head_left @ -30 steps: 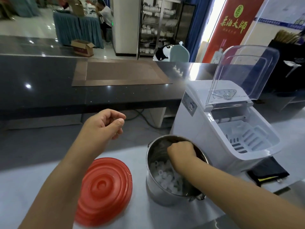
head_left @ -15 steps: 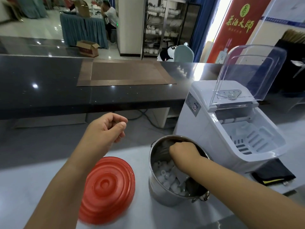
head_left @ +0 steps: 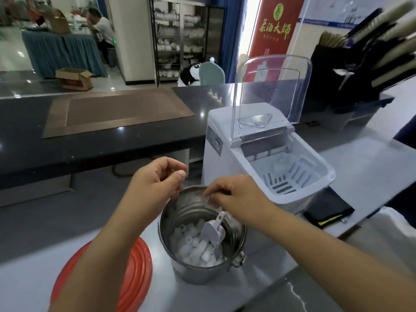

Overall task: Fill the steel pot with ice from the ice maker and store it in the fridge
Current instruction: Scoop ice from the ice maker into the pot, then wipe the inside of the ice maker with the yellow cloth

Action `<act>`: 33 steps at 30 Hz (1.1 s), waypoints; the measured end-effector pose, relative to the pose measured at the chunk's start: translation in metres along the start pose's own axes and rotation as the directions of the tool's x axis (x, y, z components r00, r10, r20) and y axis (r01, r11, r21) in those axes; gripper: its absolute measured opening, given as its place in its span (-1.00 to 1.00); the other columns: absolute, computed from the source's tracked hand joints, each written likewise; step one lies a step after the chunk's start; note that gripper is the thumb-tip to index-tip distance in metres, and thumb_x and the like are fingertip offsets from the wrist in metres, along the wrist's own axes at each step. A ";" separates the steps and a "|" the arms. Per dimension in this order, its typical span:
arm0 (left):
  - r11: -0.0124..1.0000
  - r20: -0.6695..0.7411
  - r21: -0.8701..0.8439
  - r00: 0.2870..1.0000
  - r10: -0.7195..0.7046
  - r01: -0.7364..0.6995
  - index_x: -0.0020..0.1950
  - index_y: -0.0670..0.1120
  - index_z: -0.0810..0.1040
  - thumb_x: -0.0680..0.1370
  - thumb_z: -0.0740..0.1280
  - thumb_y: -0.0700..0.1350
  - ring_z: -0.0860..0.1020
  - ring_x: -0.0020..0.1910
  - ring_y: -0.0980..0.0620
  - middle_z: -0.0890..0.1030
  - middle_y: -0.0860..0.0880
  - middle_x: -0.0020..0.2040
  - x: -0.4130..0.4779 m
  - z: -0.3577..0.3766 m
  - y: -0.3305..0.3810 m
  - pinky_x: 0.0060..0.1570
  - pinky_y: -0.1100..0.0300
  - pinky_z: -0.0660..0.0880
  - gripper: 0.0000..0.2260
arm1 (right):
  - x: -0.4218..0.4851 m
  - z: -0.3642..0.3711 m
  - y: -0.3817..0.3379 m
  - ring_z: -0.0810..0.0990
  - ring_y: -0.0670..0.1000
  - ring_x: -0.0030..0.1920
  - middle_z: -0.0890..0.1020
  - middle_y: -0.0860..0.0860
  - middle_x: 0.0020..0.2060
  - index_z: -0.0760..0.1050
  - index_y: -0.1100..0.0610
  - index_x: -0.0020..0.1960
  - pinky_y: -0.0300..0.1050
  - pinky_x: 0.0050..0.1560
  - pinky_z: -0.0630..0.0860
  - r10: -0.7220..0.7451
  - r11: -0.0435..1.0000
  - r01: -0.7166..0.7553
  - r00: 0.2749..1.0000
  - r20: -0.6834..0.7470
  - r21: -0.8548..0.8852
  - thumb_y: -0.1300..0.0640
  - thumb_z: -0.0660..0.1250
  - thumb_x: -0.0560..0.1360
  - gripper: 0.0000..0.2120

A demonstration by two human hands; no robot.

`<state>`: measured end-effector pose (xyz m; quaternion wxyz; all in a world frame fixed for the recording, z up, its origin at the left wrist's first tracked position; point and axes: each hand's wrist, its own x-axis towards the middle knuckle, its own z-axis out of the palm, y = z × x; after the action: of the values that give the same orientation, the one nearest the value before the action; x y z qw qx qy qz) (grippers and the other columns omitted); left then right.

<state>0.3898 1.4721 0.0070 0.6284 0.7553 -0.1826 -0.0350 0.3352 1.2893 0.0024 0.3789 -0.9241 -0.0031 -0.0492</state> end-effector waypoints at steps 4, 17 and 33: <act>0.996 0.010 0.019 0.996 0.084 -0.084 -0.20 -0.12 0.58 0.50 0.35 -0.30 0.48 -0.44 0.17 0.56 0.03 -0.45 -0.002 0.042 0.018 -0.39 0.38 0.43 -0.88 | -0.010 -0.021 0.005 0.62 -0.17 -0.33 0.66 -0.07 -0.37 0.67 0.13 -0.12 -0.31 -0.19 0.57 0.024 0.963 -0.003 0.997 -0.075 0.268 0.38 0.33 0.44 -0.79; 0.990 0.070 -0.053 0.989 0.131 -0.128 -0.22 -0.11 0.55 0.49 0.34 -0.31 0.51 -0.43 0.14 0.54 0.05 -0.45 0.007 0.209 0.073 -0.34 0.31 0.47 -0.86 | -0.057 -0.167 0.107 0.63 -0.07 -0.38 0.69 0.08 -0.34 0.64 0.15 -0.15 -0.29 -0.40 0.48 0.097 0.880 0.032 0.965 -0.244 0.474 0.40 0.32 0.46 -0.80; 0.920 0.378 0.390 0.918 -0.122 -0.038 -0.11 0.11 0.54 0.53 0.30 -0.09 0.53 -0.17 0.13 0.53 0.18 -0.23 0.029 0.438 0.009 -0.06 0.11 0.54 -0.91 | -0.084 -0.249 0.349 0.61 -0.06 -0.38 0.67 0.04 -0.37 0.61 0.11 -0.21 -0.32 -0.42 0.46 0.465 0.826 -0.353 0.868 -0.176 0.440 0.37 0.29 0.49 -0.77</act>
<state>0.2906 1.0517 -0.0698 0.4147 0.8462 -0.2921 -0.1632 0.2448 0.8683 -0.0733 0.5552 -0.7911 0.2396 -0.0922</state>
